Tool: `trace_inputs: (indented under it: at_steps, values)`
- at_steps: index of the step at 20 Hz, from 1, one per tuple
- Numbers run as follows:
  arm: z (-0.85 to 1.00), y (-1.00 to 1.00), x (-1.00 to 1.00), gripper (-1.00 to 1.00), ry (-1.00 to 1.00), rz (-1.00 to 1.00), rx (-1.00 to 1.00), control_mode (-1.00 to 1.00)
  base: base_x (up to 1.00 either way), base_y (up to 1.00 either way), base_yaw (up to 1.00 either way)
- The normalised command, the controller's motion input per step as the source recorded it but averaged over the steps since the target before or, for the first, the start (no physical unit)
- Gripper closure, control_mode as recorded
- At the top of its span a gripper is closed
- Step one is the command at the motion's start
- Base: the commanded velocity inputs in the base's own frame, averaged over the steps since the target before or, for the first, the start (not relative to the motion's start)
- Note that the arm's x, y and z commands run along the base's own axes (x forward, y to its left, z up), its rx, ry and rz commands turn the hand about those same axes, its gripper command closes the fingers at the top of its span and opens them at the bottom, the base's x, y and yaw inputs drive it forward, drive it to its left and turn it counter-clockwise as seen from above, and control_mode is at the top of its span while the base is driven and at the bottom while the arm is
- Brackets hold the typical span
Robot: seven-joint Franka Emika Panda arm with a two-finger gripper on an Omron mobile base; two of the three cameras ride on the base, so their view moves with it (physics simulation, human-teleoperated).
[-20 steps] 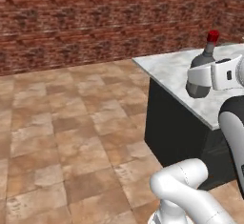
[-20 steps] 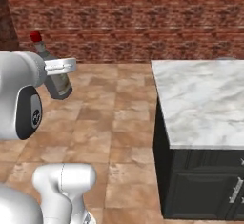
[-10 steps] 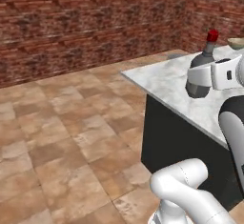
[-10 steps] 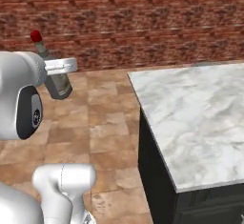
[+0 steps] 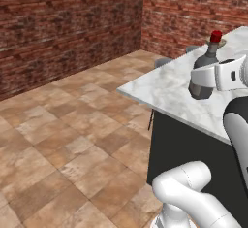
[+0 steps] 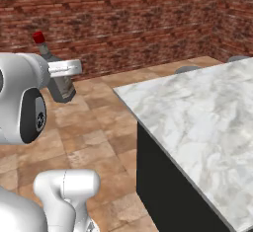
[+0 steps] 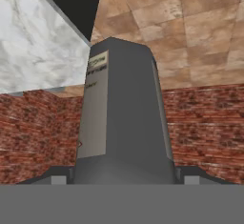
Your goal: There is a bowl on the dining counter. Grab a lemon wedge from the fridge and place it in the bowl. Then get the liquor bottle and glass cup from the cabinet and place them next to the bowl.
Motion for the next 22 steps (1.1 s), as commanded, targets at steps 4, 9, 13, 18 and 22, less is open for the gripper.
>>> trace_inputs:
  at_steps: [4,9,13,18,22]
  values:
    - [0.0,0.0,0.0,1.0,0.0,0.0,0.0,1.0,0.39,1.0,-0.48]
    - [0.0,0.0,0.0,1.0,0.0,0.0,0.0,1.0,0.54,1.0,-0.52]
    - [0.0,0.0,0.0,1.0,0.0,0.0,0.0,1.0,0.57,0.99,-0.54]
    - [0.0,0.0,0.0,1.0,0.0,0.0,0.0,1.0,0.57,0.97,-0.54]
    - [0.0,0.0,0.0,1.0,0.0,0.0,0.0,1.0,0.57,1.0,-0.55]
